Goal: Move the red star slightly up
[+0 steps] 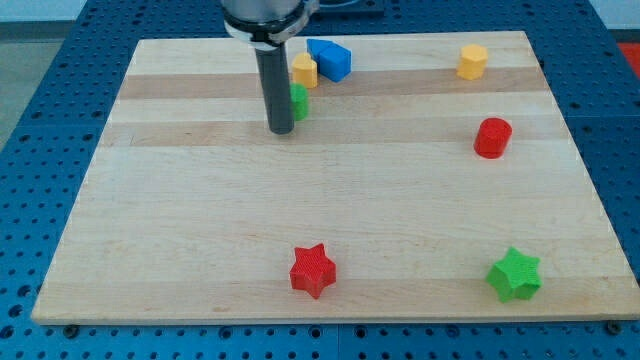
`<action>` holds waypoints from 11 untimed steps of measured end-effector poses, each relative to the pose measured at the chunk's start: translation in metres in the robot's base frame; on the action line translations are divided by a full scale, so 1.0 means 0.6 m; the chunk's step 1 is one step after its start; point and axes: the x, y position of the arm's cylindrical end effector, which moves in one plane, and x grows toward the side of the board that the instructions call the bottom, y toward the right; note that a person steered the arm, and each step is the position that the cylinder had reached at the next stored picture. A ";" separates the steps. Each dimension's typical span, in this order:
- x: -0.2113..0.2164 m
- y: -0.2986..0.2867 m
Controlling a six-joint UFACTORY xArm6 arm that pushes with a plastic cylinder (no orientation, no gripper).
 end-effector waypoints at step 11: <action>0.402 0.010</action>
